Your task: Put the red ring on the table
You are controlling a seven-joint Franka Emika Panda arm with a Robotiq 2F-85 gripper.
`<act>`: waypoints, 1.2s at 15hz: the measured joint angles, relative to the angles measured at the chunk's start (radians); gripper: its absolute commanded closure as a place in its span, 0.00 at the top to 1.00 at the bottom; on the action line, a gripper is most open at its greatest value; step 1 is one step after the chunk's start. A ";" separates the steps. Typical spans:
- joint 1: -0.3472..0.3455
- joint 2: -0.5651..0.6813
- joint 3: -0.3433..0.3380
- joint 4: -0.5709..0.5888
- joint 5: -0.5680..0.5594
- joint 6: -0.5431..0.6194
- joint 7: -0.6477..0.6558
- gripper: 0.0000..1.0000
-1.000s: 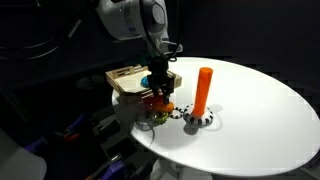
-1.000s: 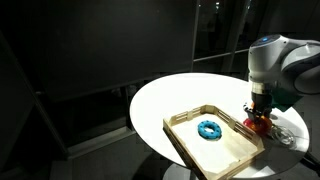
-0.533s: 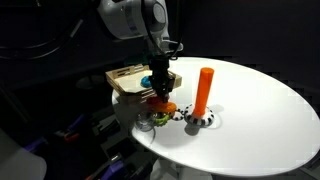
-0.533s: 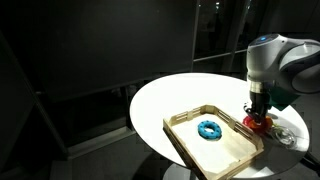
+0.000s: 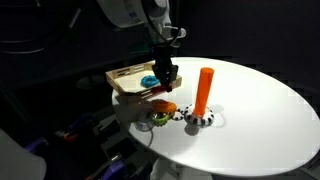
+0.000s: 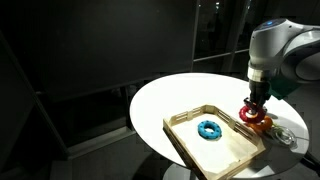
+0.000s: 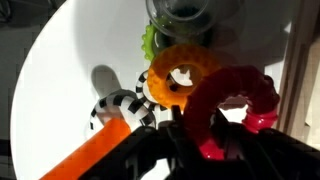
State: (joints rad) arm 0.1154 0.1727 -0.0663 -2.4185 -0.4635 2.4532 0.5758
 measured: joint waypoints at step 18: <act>-0.007 -0.047 0.093 0.031 0.314 -0.004 -0.128 0.08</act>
State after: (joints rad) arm 0.1081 0.1254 0.0268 -2.3872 -0.1496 2.4491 0.4473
